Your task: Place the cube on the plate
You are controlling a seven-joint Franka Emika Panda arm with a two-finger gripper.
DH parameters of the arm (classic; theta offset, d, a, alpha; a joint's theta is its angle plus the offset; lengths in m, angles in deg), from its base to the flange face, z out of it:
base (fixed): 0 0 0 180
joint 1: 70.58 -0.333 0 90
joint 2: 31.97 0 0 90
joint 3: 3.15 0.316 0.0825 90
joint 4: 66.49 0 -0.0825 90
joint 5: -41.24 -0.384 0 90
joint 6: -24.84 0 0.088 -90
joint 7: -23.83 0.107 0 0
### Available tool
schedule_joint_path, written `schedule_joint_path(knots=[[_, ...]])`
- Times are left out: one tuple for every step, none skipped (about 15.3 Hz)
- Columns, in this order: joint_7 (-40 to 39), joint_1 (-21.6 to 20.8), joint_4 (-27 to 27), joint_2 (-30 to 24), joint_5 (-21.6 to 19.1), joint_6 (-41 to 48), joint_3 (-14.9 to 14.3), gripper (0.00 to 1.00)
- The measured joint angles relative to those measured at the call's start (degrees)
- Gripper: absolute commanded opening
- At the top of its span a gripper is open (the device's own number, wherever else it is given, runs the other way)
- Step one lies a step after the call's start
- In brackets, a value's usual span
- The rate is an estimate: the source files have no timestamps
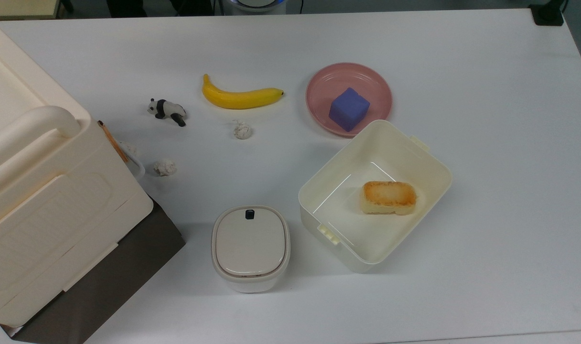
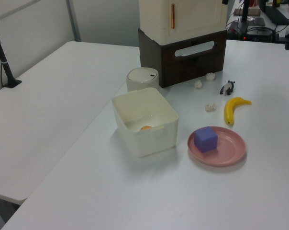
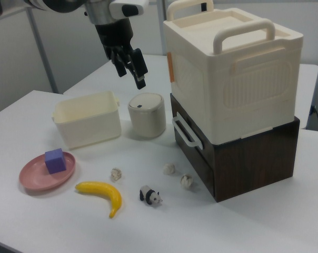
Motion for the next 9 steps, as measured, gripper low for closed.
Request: schedule_joint_path(knots=[[-0.2,0.7,0.0,-0.2,-0.1,0.0,1.0,1.0],[-0.3,1.0,0.0,-0.3,-0.1,0.0,1.9,1.0],[-0.2,1.3,0.0,-0.3,-0.1,0.0,2.9,1.0],[0.3,1.6,-0.2,-0.2,-0.1,0.0,4.2,1.0],[1.6,2.2,-0.5,-0.2,-0.1,0.0,5.8,1.0],[3.1,2.9,-0.9,-0.2,-0.1,0.0,7.6,1.0],[4.6,3.4,-1.3,-0.1,-0.1,0.0,9.4,1.0],[5.5,3.7,-2.0,-0.1,-0.1,0.0,10.9,1.0],[5.8,3.8,-2.9,-0.1,-0.1,0.0,12.3,1.0]])
